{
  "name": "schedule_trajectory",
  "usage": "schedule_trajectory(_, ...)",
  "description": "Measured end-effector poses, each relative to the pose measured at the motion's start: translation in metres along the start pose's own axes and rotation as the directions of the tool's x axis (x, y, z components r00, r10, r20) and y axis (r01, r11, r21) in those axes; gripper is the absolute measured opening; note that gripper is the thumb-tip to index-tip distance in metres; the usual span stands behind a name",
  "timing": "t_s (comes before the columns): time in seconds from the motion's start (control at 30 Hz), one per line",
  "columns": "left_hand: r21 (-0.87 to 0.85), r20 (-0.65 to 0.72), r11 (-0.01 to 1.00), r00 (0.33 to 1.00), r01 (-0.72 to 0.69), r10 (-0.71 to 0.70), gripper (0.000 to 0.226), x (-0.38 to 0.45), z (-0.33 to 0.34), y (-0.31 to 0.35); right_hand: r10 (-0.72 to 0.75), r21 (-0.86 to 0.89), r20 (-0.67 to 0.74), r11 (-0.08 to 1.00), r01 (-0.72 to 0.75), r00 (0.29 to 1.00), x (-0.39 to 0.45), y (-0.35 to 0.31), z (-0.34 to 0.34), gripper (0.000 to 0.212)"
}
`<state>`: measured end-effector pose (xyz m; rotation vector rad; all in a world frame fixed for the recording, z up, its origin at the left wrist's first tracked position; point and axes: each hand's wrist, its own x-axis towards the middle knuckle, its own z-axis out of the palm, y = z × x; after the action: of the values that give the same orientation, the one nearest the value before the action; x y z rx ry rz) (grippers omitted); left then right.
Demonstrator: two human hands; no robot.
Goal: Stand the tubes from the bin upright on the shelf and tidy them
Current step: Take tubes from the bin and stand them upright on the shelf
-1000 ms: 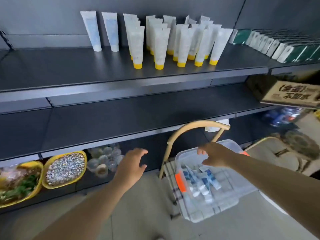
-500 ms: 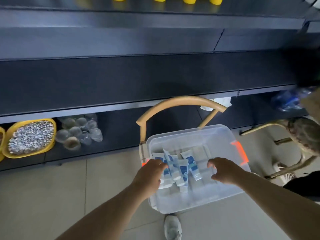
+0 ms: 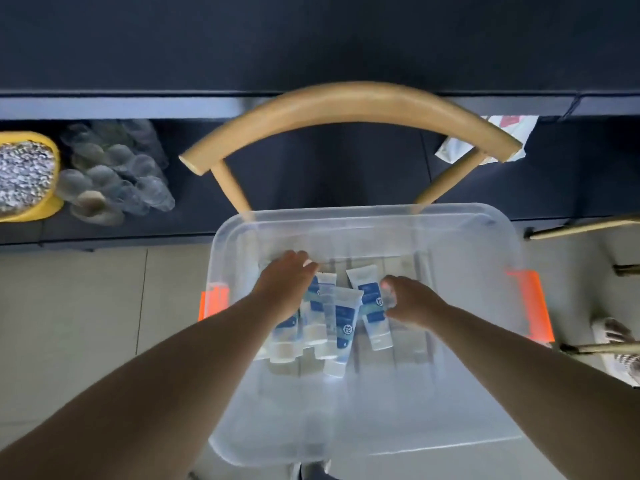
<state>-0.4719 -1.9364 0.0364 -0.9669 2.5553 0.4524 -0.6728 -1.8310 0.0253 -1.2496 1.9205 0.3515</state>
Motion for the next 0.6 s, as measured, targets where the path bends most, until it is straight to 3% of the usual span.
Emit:
schedule_trajectory(0.27, 0.126, 0.039, 0.989, 0.996, -0.079, 0.075, 0.048, 0.021, 0.013, -0.009, -0.077, -0.034, -0.055, 0.997, 0.075, 0.996, 0.051, -0.006, -0.005, 0.06)
schedule_trajectory(0.6, 0.356, 0.225, 0.884, 0.946, -0.304, 0.234, 0.039, 0.036, 0.016, -0.01, -0.125, -0.115, -0.054, 0.986, 0.118, 0.991, 0.061, -0.007, 0.001, 0.07)
